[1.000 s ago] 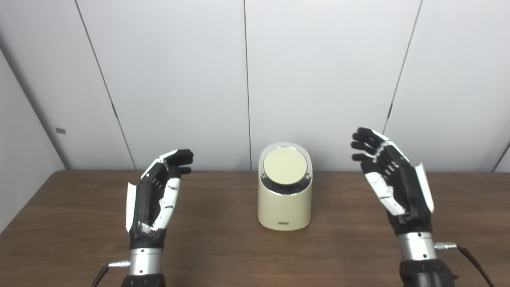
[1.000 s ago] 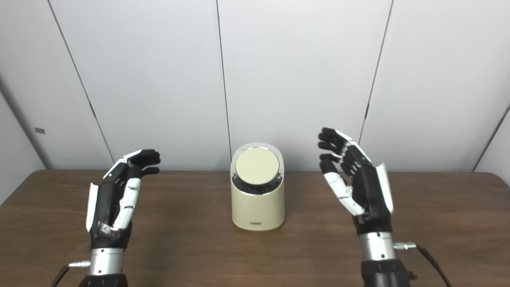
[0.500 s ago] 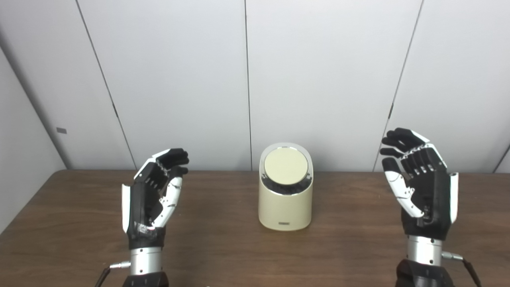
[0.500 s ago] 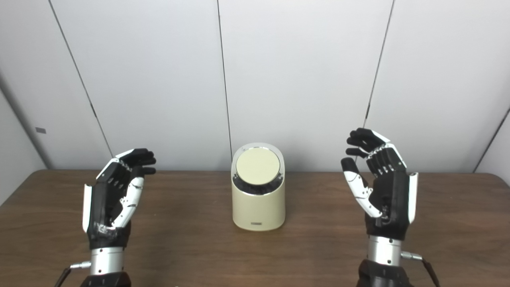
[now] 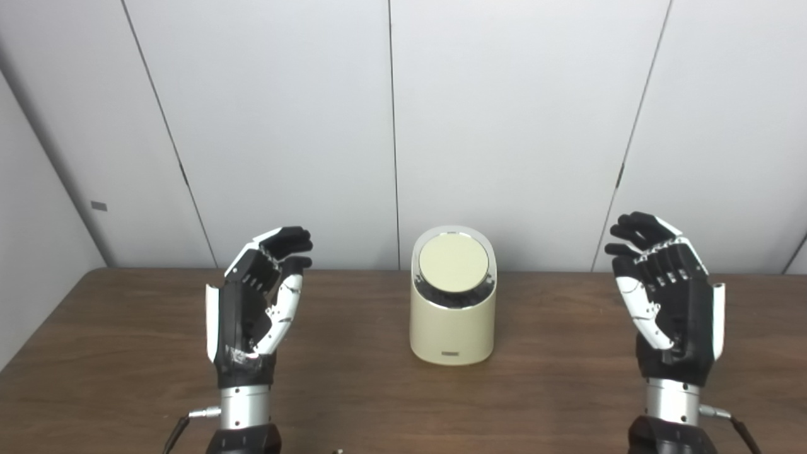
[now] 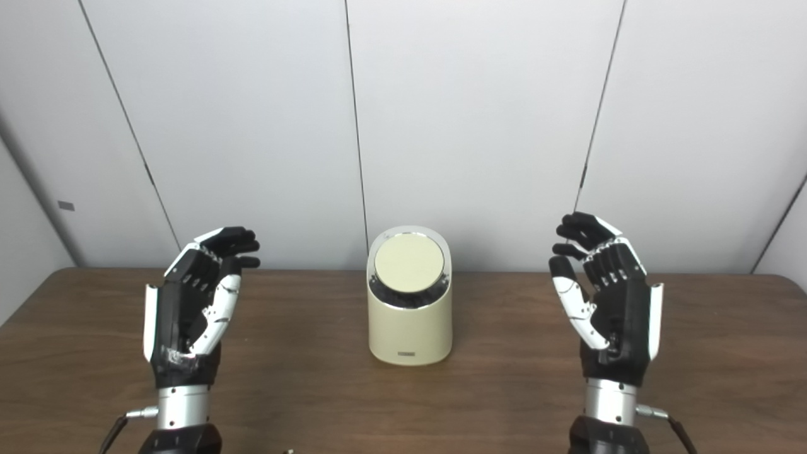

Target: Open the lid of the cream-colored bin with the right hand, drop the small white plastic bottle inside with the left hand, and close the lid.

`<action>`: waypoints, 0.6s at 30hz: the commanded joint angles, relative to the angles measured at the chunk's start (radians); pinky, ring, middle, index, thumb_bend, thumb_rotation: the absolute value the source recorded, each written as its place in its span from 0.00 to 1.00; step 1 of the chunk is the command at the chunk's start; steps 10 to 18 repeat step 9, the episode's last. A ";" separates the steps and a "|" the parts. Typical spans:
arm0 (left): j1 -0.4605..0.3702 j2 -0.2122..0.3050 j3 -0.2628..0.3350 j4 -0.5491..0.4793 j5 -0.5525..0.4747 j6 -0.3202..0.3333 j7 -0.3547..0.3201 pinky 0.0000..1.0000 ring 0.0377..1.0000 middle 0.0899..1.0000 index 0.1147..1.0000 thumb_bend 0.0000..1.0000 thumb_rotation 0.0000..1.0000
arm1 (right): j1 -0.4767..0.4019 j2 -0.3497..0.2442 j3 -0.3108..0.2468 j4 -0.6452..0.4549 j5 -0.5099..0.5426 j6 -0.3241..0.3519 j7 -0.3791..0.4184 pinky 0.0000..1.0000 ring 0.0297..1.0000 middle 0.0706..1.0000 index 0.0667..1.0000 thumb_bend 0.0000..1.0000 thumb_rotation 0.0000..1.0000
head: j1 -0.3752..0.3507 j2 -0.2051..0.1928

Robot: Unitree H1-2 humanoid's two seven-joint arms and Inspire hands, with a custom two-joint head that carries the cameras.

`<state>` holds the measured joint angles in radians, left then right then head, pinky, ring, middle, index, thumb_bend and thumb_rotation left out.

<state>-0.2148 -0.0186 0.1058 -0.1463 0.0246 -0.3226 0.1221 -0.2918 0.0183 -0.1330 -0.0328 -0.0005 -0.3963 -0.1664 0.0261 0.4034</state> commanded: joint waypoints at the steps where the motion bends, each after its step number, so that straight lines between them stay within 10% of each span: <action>1: -0.023 0.003 -0.002 -0.009 -0.015 -0.028 -0.003 0.59 0.66 0.66 0.63 0.31 0.34 | -0.024 -0.005 0.000 -0.016 -0.008 -0.050 0.001 0.58 0.67 0.66 0.64 0.36 0.37 | 0.001 0.003; 18: -0.022 0.007 0.001 -0.008 -0.007 -0.020 -0.002 0.60 0.67 0.66 0.63 0.31 0.35 | -0.023 -0.006 0.004 -0.022 -0.009 -0.040 0.005 0.58 0.67 0.67 0.64 0.39 0.40 | -0.001 0.011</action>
